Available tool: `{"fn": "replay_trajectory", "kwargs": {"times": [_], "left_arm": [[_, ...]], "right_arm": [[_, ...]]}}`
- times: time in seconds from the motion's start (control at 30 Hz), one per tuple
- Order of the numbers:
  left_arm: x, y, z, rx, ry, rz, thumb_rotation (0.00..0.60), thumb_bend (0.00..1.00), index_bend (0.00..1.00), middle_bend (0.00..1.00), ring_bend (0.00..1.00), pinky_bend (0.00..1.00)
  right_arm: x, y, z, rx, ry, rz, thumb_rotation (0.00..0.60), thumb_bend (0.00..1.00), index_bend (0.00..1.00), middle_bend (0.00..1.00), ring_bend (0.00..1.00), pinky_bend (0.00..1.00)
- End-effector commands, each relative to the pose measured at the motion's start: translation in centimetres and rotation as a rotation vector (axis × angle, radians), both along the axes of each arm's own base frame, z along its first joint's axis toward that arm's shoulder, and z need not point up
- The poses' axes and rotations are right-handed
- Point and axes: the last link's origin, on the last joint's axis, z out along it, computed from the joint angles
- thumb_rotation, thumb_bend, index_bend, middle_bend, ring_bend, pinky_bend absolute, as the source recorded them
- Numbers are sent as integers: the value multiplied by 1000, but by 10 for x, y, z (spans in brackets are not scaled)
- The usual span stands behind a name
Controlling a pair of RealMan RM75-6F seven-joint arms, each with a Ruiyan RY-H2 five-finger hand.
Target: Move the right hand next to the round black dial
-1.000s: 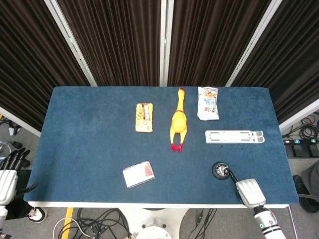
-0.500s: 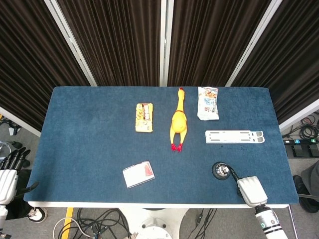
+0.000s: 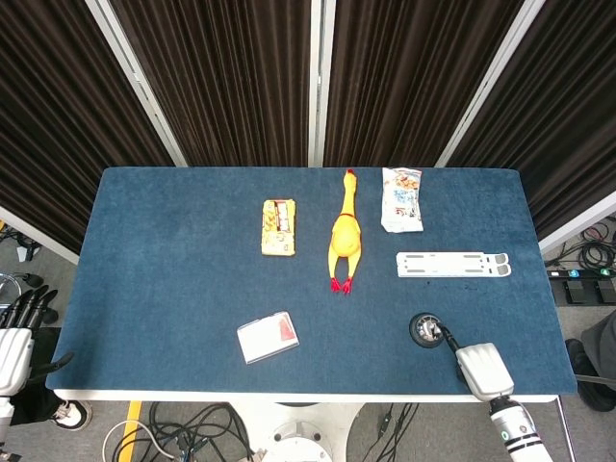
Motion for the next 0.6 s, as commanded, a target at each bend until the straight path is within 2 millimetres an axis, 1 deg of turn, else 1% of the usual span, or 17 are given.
{"fn": "replay_trajectory", "kwargs": {"times": [0.03,0.3,0.37,0.47,0.6], "left_arm": [[0,0,0,0,0,0,600,114,85,29,0,148],[-1,0,0,-4,2,7,600,114,85,29,0,148],[-1,0,0,-4,1,7,600,113,85,29,0,148],[-1,-1,0,-1,-2,6,600,113,85,30,0,148],[-1,0,0,-2,-2,2,600,113,85,30,0,148]], "right_arm": [[1,-1,2,-3,-3,3,600,1000,0,881,837,714],[-7,3,-11,57,27,-34,600,1000,0,880,837,715],[-7,3,-12,60,31,-39,600,1000,0,880,837,714],[-6,3,-10,51,26,-37,600,1000,0,881,837,714],[0,0,2,-8,-9,-6,600,1000,0,880,837,714]]}}
